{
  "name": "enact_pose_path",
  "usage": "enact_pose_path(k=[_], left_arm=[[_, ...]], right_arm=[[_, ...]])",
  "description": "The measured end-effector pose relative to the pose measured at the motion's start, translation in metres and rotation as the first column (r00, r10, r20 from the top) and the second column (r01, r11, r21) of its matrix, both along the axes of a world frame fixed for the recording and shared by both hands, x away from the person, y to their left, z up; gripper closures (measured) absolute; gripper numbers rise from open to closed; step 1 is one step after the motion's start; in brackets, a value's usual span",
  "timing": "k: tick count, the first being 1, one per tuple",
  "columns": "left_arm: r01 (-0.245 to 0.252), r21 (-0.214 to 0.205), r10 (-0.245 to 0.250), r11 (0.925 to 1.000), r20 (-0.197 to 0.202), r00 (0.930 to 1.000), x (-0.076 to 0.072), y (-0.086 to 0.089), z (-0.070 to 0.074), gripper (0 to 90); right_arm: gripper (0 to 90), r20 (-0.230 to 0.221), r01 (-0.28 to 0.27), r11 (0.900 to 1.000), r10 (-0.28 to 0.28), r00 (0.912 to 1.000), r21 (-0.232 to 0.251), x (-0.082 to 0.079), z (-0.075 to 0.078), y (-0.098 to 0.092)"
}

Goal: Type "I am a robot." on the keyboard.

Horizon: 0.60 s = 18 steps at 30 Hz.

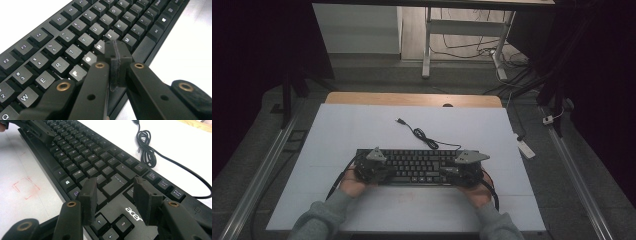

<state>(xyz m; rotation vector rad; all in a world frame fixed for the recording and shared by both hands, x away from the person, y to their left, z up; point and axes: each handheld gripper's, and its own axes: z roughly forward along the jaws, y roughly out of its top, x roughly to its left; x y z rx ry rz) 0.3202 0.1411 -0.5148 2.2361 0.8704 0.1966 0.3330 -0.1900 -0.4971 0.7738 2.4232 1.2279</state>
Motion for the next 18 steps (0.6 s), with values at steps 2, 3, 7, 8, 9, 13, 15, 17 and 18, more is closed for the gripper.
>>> enact_pose_path(k=[2,3,7,8,9,13,15,17,18], left_arm=[[-0.001,0.001,0.001,1.0000,-0.001,1.0000,0.0002,-0.0006,-0.0006,89.0],[0.000,0.001,0.000,1.0000,-0.001,1.0000,0.0001,-0.0009,-0.0008,89.0],[-0.002,0.002,0.002,1.0000,-0.001,1.0000,0.0001,-0.0018,-0.0016,89.0],[-0.002,0.002,0.002,1.0000,-0.001,1.0000,0.0002,-0.0020,-0.0018,88.9],[-0.001,0.006,0.001,1.0000,-0.002,1.0000,0.0004,-0.0020,-0.0019,88.9],[-0.002,0.009,0.002,1.0000,-0.006,1.0000,0.0007,-0.0033,-0.0043,89.0],[-0.004,0.013,0.004,0.9999,-0.010,0.9999,0.0009,-0.0040,-0.0053,89.0],[-0.003,0.010,0.004,0.9999,-0.013,0.9999,0.0009,-0.0044,-0.0068,89.1],[-0.003,0.009,0.003,1.0000,-0.013,0.9999,0.0010,-0.0042,-0.0066,89.1]], right_arm=[[54.3,0.001,-0.002,1.0000,0.002,1.0000,0.003,0.0000,-0.0004,0.0004],[54.3,0.001,-0.002,1.0000,0.002,1.0000,0.003,0.0000,-0.0004,0.0004],[54.2,0.000,0.000,1.0000,0.000,1.0000,0.000,0.0002,-0.0005,0.0002],[54.2,0.000,-0.001,1.0000,0.001,1.0000,0.000,0.0004,-0.0006,0.0001],[54.2,0.000,-0.002,1.0000,0.002,1.0000,0.002,0.0004,-0.0006,0.0000],[54.2,0.001,0.000,1.0000,0.000,1.0000,-0.001,0.0001,0.0000,-0.0002],[54.2,0.001,0.000,1.0000,0.000,1.0000,0.002,0.0001,0.0000,-0.0004],[54.2,0.001,0.001,1.0000,-0.001,1.0000,0.002,0.0002,0.0000,-0.0005],[54.2,0.001,0.001,1.0000,-0.001,1.0000,0.002,0.0002,-0.0001,-0.0004]])
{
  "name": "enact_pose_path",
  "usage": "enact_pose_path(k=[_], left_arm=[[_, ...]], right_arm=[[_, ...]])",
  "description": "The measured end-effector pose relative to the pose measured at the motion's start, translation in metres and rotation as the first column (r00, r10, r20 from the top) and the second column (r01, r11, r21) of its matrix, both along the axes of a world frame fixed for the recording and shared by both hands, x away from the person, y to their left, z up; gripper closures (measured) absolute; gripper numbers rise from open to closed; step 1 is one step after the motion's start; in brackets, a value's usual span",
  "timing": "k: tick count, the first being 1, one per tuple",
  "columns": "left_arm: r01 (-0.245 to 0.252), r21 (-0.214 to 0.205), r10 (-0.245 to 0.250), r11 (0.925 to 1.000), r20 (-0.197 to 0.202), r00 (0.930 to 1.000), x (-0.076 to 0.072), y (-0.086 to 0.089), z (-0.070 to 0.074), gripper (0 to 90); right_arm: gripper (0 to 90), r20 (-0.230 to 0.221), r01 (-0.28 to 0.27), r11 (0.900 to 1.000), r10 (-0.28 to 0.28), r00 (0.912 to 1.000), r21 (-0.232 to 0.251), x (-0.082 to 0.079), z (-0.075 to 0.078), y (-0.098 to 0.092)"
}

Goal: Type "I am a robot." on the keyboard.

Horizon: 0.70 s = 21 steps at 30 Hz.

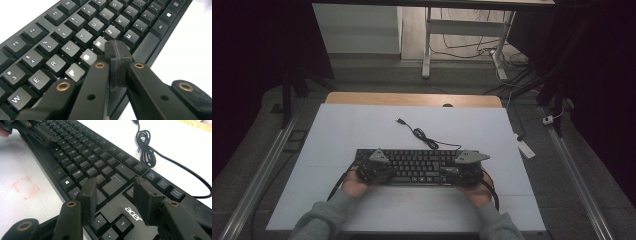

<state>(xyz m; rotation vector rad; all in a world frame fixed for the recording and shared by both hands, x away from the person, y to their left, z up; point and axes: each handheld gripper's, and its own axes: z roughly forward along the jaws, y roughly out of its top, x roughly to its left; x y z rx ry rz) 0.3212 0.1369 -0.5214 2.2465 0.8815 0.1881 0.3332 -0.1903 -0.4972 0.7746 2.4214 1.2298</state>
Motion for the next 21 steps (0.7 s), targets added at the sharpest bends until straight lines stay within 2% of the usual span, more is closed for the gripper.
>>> enact_pose_path(k=[4,6,10,13,17,21], left_arm=[[-0.002,0.005,0.002,1.0000,0.015,0.9999,-0.001,0.001,0.002,89.0],[-0.005,-0.018,0.006,0.9998,0.035,0.9994,-0.002,0.004,0.006,86.8],[-0.024,-0.059,0.028,0.9980,0.074,0.9968,-0.006,0.012,0.017,73.9],[-0.053,-0.071,0.060,0.9961,0.098,0.9934,-0.006,0.019,0.023,62.1],[-0.092,-0.099,0.102,0.9908,0.098,0.9900,-0.005,0.031,0.029,49.3],[-0.131,-0.126,0.142,0.9833,0.081,0.9866,-0.003,0.042,0.033,42.5]], right_arm=[[54.2,0.002,0.000,1.0000,0.000,1.0000,0.000,0.000,0.000,0.000],[54.2,0.002,0.000,1.0000,0.000,1.0000,0.002,0.000,0.000,0.000],[54.1,-0.001,0.001,1.0000,-0.001,1.0000,0.004,0.000,0.000,0.000],[54.1,0.000,0.001,1.0000,-0.001,1.0000,-0.001,0.000,0.000,0.000],[54.0,-0.002,0.002,1.0000,-0.002,1.0000,0.000,0.000,0.000,0.000],[53.9,-0.002,0.002,1.0000,-0.002,1.0000,0.001,0.000,0.000,0.000]])
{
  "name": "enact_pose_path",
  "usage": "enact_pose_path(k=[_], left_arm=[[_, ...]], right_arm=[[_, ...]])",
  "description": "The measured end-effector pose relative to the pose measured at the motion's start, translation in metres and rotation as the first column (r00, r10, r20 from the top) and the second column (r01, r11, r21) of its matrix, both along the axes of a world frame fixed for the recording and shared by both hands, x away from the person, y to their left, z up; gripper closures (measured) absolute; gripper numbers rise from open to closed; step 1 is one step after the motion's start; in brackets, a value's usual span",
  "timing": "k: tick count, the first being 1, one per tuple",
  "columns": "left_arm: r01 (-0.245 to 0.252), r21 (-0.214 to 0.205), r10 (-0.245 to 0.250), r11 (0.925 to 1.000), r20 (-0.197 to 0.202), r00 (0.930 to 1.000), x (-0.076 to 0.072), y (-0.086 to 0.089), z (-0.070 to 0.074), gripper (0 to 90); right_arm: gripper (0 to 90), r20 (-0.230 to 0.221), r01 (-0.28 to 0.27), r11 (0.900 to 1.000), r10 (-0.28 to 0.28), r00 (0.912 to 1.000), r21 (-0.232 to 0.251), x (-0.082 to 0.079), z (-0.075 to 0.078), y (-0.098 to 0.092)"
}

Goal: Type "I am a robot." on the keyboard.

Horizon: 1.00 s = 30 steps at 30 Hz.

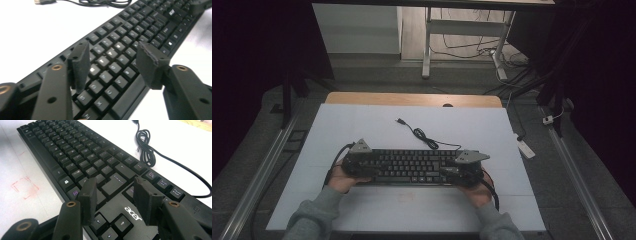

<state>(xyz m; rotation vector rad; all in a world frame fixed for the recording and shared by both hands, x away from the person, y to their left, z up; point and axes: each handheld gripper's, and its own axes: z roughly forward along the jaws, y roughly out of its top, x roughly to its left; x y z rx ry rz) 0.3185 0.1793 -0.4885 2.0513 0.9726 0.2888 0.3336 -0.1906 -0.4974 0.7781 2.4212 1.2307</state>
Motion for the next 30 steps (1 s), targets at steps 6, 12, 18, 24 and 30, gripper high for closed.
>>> enact_pose_path(k=[6,12,18,24,30], left_arm=[[-0.045,-0.019,0.044,0.9988,-0.021,0.9988,0.002,0.011,0.003,35.2],[-0.055,-0.020,0.054,0.9983,-0.026,0.9982,0.003,0.015,0.003,32.6],[-0.043,-0.014,0.042,0.9990,-0.021,0.9989,0.003,0.015,0.004,32.4],[-0.041,-0.010,0.041,0.9991,-0.022,0.9989,0.003,0.015,0.003,32.5],[-0.039,0.001,0.039,0.9992,-0.023,0.9989,0.002,0.013,0.002,32.5]], right_arm=[[53.8,0.001,0.002,1.0000,-0.002,1.0000,-0.001,0.000,0.000,0.000],[53.7,0.000,0.006,1.0000,-0.006,1.0000,-0.002,0.000,0.001,-0.001],[53.7,0.000,0.006,1.0000,-0.006,1.0000,0.003,0.000,0.000,-0.001],[53.7,0.005,0.009,1.0000,-0.009,0.9999,0.004,0.001,0.002,-0.001],[53.7,0.007,0.009,0.9999,-0.009,0.9999,0.010,0.001,0.005,0.001]])
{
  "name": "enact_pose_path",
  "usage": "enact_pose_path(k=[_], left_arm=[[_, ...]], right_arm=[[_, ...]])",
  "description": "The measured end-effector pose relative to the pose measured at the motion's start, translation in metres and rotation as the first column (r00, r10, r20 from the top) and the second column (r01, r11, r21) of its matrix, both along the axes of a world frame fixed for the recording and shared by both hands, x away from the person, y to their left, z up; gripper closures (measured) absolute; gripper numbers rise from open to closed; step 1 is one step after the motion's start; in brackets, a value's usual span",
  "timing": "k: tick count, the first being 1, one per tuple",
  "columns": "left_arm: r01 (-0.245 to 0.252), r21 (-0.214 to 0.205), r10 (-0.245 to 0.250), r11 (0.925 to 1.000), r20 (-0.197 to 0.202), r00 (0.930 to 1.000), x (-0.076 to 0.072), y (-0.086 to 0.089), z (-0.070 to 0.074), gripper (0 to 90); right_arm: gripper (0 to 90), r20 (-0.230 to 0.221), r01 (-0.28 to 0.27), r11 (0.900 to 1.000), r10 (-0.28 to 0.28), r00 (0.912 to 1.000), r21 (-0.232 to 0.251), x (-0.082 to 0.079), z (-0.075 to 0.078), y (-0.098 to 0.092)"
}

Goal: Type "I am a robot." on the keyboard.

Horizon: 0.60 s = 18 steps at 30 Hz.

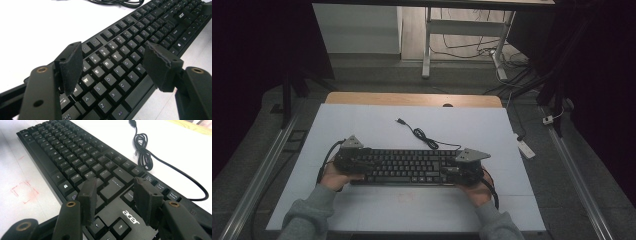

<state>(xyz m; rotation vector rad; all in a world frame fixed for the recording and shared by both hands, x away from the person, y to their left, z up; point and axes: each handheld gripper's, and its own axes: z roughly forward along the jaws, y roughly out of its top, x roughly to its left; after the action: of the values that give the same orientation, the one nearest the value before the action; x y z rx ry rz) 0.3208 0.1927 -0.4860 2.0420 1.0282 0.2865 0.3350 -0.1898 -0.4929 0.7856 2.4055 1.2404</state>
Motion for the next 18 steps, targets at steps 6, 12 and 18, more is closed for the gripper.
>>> enact_pose_path(k=[6,12,18], left_arm=[[0.006,0.004,-0.006,1.0000,-0.004,1.0000,0.001,-0.001,-0.001,32.4],[0.011,0.006,-0.011,0.9999,-0.003,0.9999,0.000,-0.001,-0.001,32.3],[0.014,0.009,-0.014,0.9999,-0.002,0.9999,0.001,-0.002,-0.002,32.3]], right_arm=[[53.9,-0.001,0.002,1.0000,-0.002,1.0000,-0.001,0.003,0.004,0.009],[55.2,-0.012,-0.015,0.9997,0.015,0.9998,-0.017,0.009,0.002,0.027],[63.5,-0.030,-0.034,0.9988,0.033,0.9990,-0.034,0.016,-0.001,0.043]])
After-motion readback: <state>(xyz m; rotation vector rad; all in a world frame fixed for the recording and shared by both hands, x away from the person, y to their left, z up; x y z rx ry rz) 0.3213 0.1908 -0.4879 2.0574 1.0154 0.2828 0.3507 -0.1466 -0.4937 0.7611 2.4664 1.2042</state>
